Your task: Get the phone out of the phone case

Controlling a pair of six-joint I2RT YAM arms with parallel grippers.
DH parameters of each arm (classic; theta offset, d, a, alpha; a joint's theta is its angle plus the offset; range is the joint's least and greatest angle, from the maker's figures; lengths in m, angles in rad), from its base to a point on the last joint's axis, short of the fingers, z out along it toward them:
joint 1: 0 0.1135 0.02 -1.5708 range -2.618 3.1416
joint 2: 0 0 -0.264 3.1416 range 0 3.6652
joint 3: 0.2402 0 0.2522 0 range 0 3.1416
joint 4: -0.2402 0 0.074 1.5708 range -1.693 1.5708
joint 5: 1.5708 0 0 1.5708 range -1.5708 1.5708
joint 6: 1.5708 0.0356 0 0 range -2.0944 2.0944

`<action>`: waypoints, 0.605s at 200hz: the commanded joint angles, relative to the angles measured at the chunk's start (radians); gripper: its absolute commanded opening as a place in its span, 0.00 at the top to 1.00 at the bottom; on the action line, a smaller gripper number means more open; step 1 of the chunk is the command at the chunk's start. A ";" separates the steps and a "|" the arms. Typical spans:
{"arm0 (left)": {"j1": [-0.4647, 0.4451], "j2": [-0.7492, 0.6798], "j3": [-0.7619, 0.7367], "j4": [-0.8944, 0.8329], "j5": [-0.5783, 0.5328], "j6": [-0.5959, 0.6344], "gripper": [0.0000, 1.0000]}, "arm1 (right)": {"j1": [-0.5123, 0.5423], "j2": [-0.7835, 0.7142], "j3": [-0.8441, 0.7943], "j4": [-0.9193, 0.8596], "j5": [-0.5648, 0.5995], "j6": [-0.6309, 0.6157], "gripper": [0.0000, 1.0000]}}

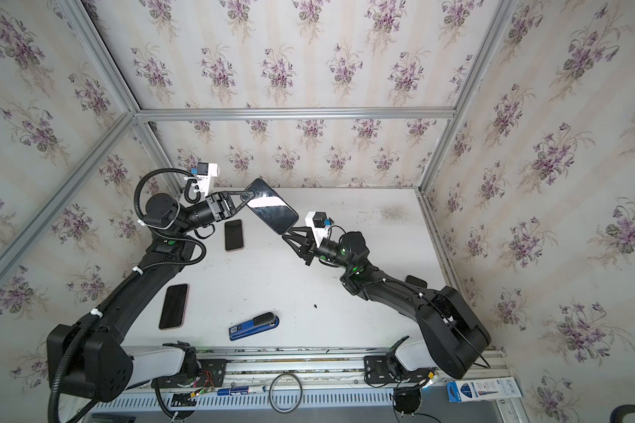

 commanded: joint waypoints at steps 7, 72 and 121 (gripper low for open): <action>0.007 -0.024 0.054 -0.121 0.040 0.124 1.00 | -0.005 -0.110 -0.073 -0.072 0.141 -0.083 0.43; 0.010 -0.118 0.235 -0.764 0.083 0.740 1.00 | -0.049 -0.392 -0.064 -0.584 0.114 -0.280 0.20; -0.002 -0.193 0.220 -0.936 0.134 1.013 1.00 | -0.065 -0.440 0.025 -0.833 -0.001 -0.433 0.25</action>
